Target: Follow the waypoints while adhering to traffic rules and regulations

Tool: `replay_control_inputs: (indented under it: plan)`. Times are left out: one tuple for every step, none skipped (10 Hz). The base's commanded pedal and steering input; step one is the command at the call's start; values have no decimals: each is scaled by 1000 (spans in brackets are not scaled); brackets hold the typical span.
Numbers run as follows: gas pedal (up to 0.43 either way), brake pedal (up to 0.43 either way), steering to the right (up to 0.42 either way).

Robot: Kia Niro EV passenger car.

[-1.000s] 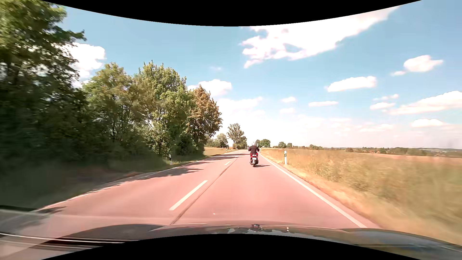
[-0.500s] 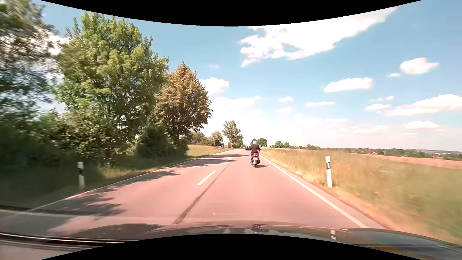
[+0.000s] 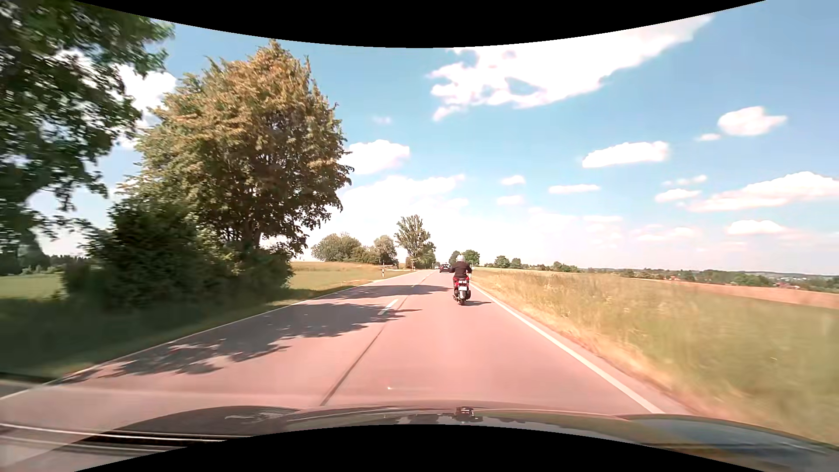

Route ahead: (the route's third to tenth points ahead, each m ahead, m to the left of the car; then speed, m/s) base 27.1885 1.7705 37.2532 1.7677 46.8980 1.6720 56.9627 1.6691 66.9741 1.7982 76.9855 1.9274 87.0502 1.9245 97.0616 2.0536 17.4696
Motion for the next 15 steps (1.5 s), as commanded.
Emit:
replay_control_inputs:
  plan:
    - [59, 12, 8]
    - [59, 12, 7]
    - [59, 12, 7]
    - [59, 12, 7]
    - [59, 12, 7]
    - [59, 12, 7]
    - [59, 12, 7]
    - [59, 12, 6]
    - [59, 12, 5]
    - [59, 12, 4]
    - [59, 12, 4]
    - [59, 12, 3]
    - [59, 12, 2]
    - [59, 12, 0]
    - [59, 12, -3]
